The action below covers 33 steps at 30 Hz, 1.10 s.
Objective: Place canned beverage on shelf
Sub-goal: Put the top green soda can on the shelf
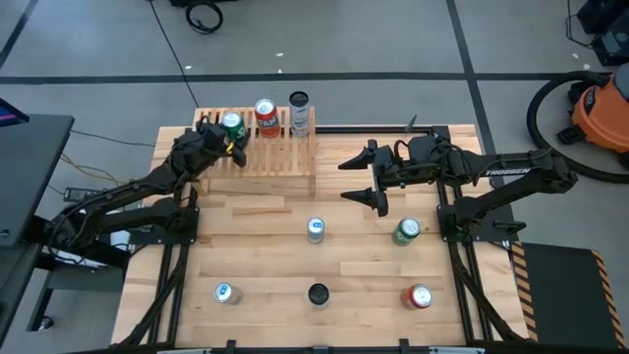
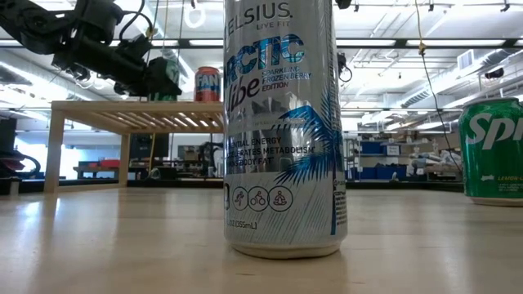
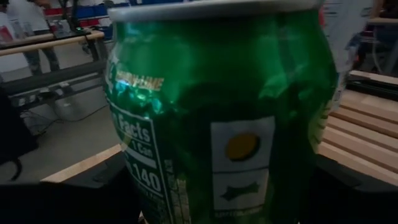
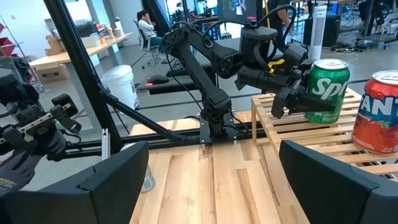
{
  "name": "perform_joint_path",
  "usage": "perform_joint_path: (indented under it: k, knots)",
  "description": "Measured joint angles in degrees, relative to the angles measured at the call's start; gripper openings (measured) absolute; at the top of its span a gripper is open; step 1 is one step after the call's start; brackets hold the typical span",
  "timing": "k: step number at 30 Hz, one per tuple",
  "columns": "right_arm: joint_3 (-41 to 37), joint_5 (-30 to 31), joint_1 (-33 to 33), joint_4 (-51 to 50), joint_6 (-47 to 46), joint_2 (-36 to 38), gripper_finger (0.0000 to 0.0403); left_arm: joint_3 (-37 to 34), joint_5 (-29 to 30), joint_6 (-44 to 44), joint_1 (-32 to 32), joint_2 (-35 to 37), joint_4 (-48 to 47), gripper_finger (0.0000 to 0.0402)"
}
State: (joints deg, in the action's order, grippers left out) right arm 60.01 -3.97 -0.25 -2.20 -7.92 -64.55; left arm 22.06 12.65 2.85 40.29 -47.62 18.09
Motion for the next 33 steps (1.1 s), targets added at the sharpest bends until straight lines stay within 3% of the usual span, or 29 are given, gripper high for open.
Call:
perform_joint_path:
  k: [20, 26, 33]
  knots:
    - [0.0, 0.0, 0.0, 0.0, 0.0, 0.0, 0.0372, 0.0, 0.5, 0.6, 0.0, 0.0, 0.0, 0.0320]
    - [0.0, 0.0, 0.0, 0.0, 0.0, 0.0, 0.0372, 0.1, 2.0, 2.2, 0.0, 0.1, 0.7, 0.0391]
    - [0.0, 0.0, 0.0, 0.0, 0.0, 0.0, 0.0372, 0.1, 2.1, 1.2, -0.2, 0.1, 0.7, 0.0367]
